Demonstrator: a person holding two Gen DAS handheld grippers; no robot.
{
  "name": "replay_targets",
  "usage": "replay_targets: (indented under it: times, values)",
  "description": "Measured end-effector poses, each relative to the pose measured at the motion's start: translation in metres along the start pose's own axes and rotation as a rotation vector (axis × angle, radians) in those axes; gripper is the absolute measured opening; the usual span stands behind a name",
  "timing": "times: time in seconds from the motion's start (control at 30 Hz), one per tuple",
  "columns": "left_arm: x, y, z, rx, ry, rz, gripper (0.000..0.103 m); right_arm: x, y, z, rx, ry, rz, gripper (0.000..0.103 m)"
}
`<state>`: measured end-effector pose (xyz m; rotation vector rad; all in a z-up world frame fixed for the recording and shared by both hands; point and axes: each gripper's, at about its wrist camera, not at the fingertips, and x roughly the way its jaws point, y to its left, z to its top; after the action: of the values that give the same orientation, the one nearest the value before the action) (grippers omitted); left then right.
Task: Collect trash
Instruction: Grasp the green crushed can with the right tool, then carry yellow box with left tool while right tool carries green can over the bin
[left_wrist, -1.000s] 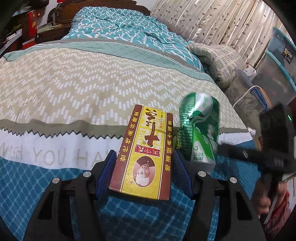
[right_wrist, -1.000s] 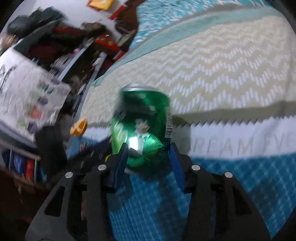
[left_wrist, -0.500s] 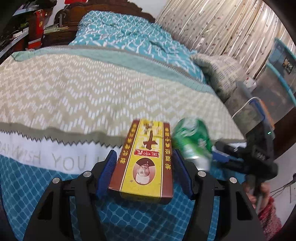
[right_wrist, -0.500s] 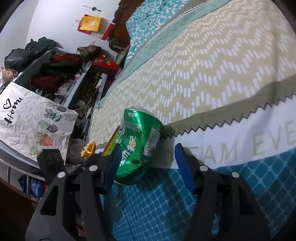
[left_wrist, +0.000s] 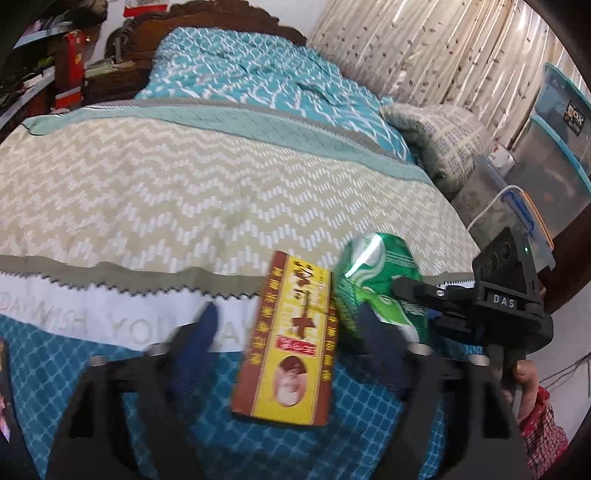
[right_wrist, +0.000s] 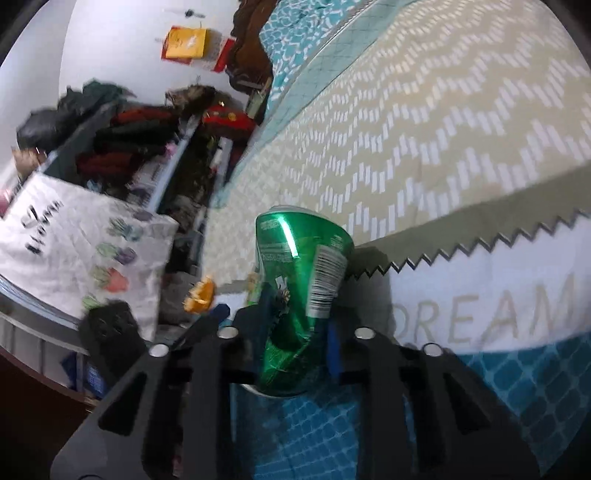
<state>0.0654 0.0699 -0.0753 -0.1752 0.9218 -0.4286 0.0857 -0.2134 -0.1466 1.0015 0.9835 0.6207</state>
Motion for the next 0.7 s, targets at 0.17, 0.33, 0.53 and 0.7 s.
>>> replay_targets:
  times: [0.17, 0.33, 0.53, 0.7]
  values:
    - [0.001, -0.005, -0.006, 0.057, 0.011, 0.040, 0.089, -0.032, 0.006, -0.010, -0.005, -0.071, -0.001, 0.015]
    - [0.020, -0.026, -0.015, 0.161, 0.048, 0.103, 0.092, -0.076, 0.020, -0.018, -0.055, -0.174, -0.061, 0.015]
    - [0.039, -0.030, -0.028, 0.207, 0.084, 0.156, 0.057, -0.110, 0.025, -0.027, -0.089, -0.237, -0.127, 0.015]
    - [0.021, -0.028, -0.023, 0.143, 0.058, 0.074, 0.057, -0.125, 0.017, -0.035, -0.084, -0.255, -0.171, 0.015]
